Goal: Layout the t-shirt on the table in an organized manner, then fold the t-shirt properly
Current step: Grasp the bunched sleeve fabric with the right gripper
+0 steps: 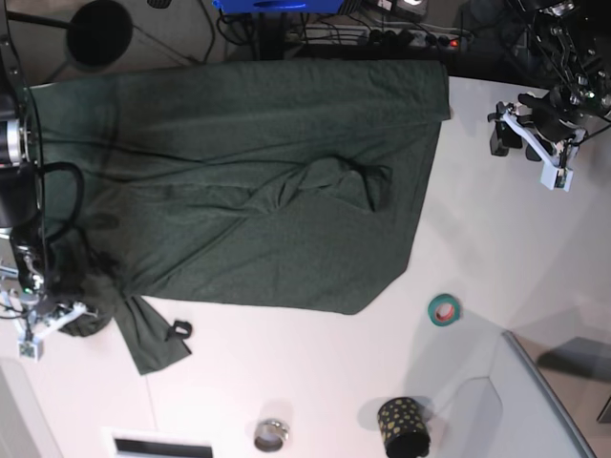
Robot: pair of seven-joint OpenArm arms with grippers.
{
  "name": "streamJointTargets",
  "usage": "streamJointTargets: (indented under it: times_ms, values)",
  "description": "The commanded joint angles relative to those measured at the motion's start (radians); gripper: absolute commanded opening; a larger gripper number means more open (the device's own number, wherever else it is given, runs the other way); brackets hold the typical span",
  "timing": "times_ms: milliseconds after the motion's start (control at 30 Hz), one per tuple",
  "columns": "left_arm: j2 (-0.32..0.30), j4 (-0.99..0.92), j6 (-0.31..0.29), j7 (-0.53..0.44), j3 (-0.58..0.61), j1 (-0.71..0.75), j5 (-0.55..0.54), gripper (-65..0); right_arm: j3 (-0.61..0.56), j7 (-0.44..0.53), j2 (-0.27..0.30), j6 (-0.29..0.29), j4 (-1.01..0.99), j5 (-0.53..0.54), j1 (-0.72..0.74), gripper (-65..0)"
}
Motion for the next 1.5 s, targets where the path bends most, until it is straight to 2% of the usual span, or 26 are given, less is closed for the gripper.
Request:
streamJointTargets:
  times_ms: [0,133,333,433,567,733,867,933,1000,1067,1133,1200,1300,1400,1467]
  values:
    - [-0.013,0.014,-0.005,-0.018,-0.004,-0.002,-0.009,-25.3,0.003,0.026,0.013,0.002,0.055,0.0,0.031,-65.0]
    - [-0.013,0.014,-0.005,-0.016,-0.004,-0.007,-0.009,-25.3,0.005,-0.03,0.042,0.002,0.24,0.004,-0.041,-65.0]
    - [-0.013,0.014,-0.005,-0.016,-0.002,-0.008,-0.009,-25.3,0.018,-0.206,0.049,-0.008,0.609,0.004,-0.199,-65.0]
    - [-0.013,0.014,-0.005,-0.016,-0.002,-0.008,-0.009,-25.3,0.121,-0.313,0.032,0.0,0.721,0.004,-0.278,-65.0]
    - [-0.013,0.014,-0.005,-0.016,-0.002,-0.008,-0.009,-25.3,0.202,-0.402,-0.004,0.002,0.827,0.003,-0.379,-65.0]
    - [-0.013,0.013,-0.005,-0.016,-0.002,-0.01,-0.009,-25.3,0.216,-0.484,-0.04,0.002,0.927,0.004,-0.505,-65.0]
    - [-0.013,0.0,-0.005,-0.016,-0.002,-0.028,-0.009,-25.3,0.218,-0.574,-0.105,0.002,0.973,0.004,-0.562,-64.7]
    - [-0.013,-0.026,-0.005,-0.016,-0.002,-0.033,-0.009,-25.3,0.242,-0.639,-0.139,0.0,1.01,0.004,-0.585,-57.6]
    - [-0.013,-0.044,-0.005,-0.016,-0.002,-0.042,-0.009,-25.3,0.29,-0.705,-0.175,0.0,1.064,0.003,-0.595,-45.3]
    - [-0.013,-0.055,-0.005,-0.018,-0.002,-0.042,-0.009,-25.3,0.315,-0.732,-0.179,0.0,1.133,0.003,-0.594,-33.6]
    - [-0.013,-0.055,-0.005,-0.018,-0.002,-0.042,-0.009,-25.3,0.318,-0.731,-0.171,0.0,1.176,0.0,-0.566,-31.2]
    - [-0.013,-0.055,-0.005,-0.018,-0.002,-0.042,-0.009,-25.3,0.311,-0.732,-0.139,0.0,1.143,-0.002,-0.482,-31.2]
    - [-0.013,-0.049,-0.005,-0.018,-0.002,-0.044,-0.012,-25.3,0.311,-0.705,-0.119,0.0,0.89,-0.003,-0.308,-31.2]
    - [-0.013,-0.047,-0.005,-0.018,-0.002,-0.044,-0.014,-25.3,0.305,-0.573,-0.091,0.002,0.536,-0.005,-0.147,-31.2]
    - [-0.013,-0.047,-0.005,-0.018,-0.002,-0.044,-0.014,-25.3,0.259,-0.478,-0.073,0.005,0.338,-0.005,-0.066,-31.2]
